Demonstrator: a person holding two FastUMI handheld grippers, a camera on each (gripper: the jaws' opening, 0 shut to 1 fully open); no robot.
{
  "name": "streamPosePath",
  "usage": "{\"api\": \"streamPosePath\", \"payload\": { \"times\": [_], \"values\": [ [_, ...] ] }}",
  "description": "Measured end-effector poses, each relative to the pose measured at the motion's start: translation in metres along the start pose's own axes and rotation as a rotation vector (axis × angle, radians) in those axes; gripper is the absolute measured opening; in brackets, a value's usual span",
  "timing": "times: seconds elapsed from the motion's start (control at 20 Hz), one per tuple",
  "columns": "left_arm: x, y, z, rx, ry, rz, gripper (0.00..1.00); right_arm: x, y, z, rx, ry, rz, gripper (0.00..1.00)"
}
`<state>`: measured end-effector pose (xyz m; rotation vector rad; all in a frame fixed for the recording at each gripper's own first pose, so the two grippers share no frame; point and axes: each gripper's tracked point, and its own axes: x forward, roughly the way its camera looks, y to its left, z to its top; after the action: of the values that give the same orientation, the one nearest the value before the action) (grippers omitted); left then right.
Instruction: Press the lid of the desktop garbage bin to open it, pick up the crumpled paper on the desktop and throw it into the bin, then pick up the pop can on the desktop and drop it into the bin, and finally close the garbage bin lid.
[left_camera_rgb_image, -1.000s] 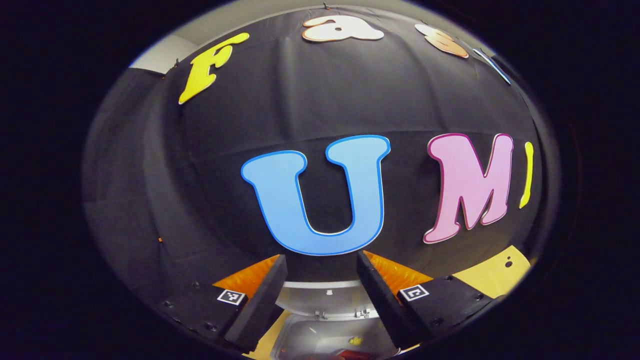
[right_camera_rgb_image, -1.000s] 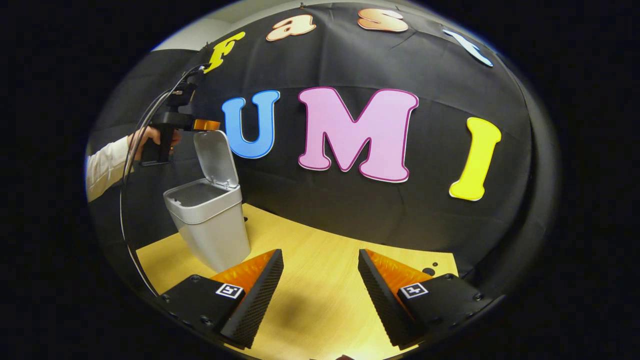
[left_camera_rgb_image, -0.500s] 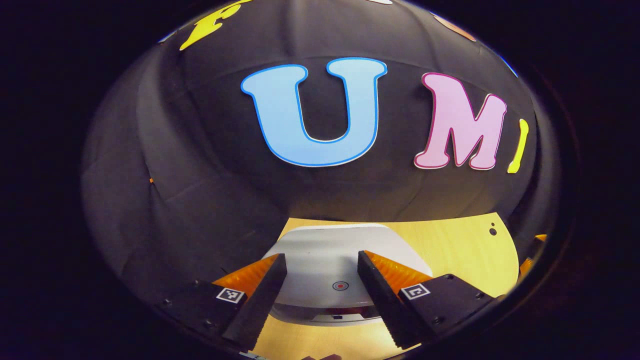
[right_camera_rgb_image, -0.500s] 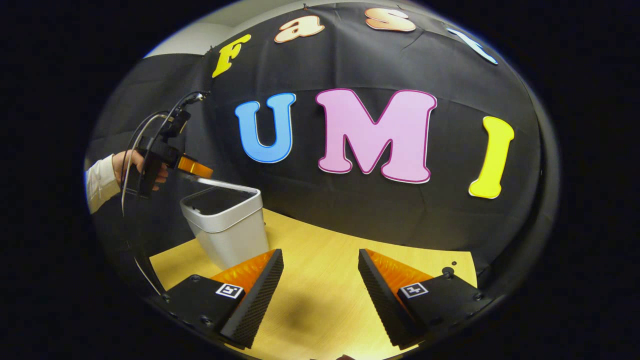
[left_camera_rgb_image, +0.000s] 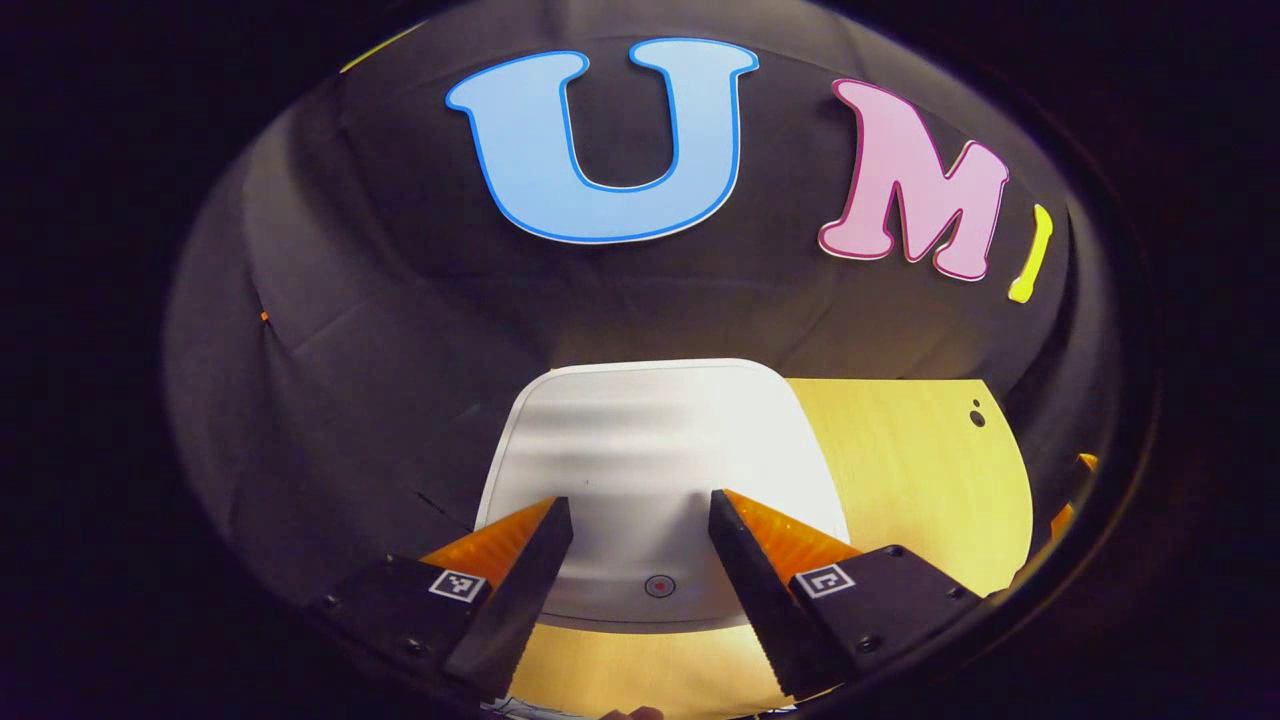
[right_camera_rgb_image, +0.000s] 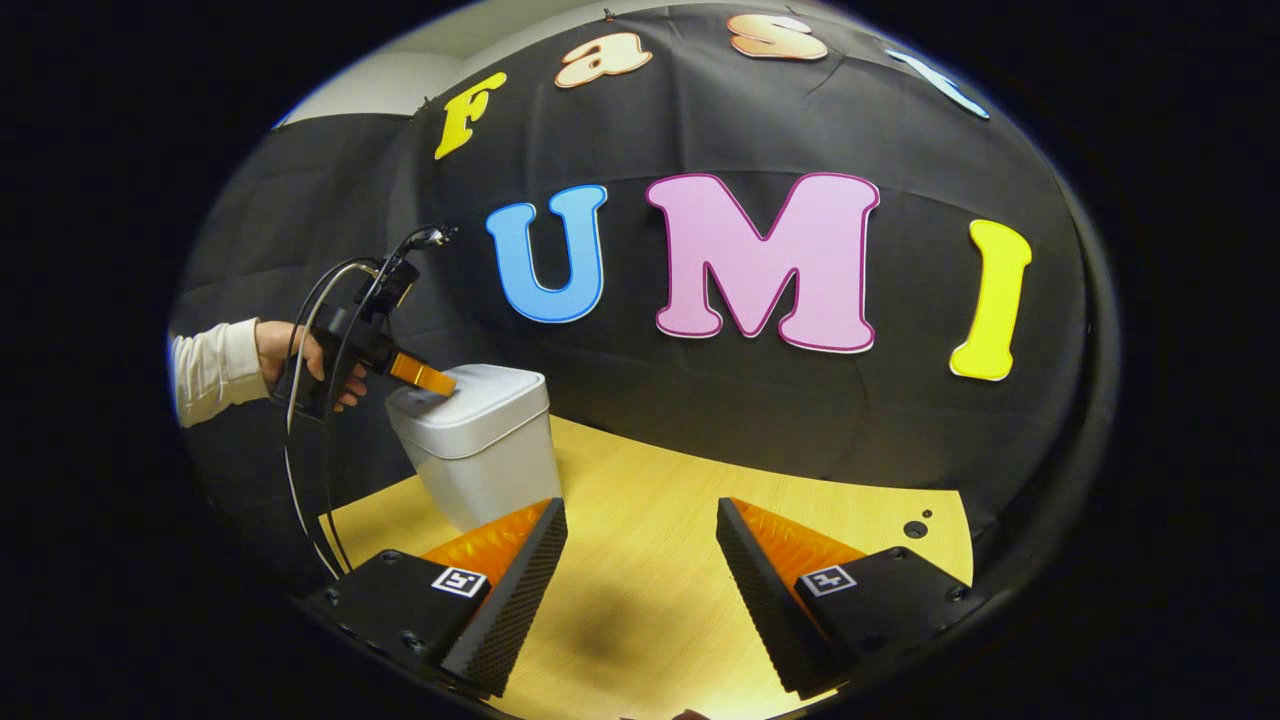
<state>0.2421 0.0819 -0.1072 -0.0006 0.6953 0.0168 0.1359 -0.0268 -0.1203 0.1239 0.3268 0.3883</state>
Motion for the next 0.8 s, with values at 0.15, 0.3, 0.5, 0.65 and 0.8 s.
{"api": "streamPosePath", "payload": {
  "times": [0.15, 0.3, 0.5, 0.65, 0.8],
  "values": [
    [-0.002, 0.001, -0.003, -0.029, -0.028, 0.006, 0.96, -0.006, -0.01, -0.005, 0.033, 0.005, 0.001, 0.97],
    [-0.007, 0.003, 0.007, -0.041, -0.122, 0.05, 0.95, -0.013, -0.021, 0.003, 0.001, -0.013, 0.0, 0.97],
    [-0.073, -0.016, 0.038, -0.109, -0.383, 0.045, 0.94, -0.028, -0.025, 0.012, 0.017, -0.037, -0.021, 0.97],
    [-0.119, -0.057, 0.043, -0.066, -0.508, 0.038, 0.94, -0.052, -0.025, 0.025, -0.041, -0.094, -0.087, 0.97],
    [-0.157, -0.078, 0.035, -0.031, -0.575, -0.003, 0.94, -0.079, -0.006, 0.039, -0.041, -0.144, -0.118, 0.97]
  ]
}}
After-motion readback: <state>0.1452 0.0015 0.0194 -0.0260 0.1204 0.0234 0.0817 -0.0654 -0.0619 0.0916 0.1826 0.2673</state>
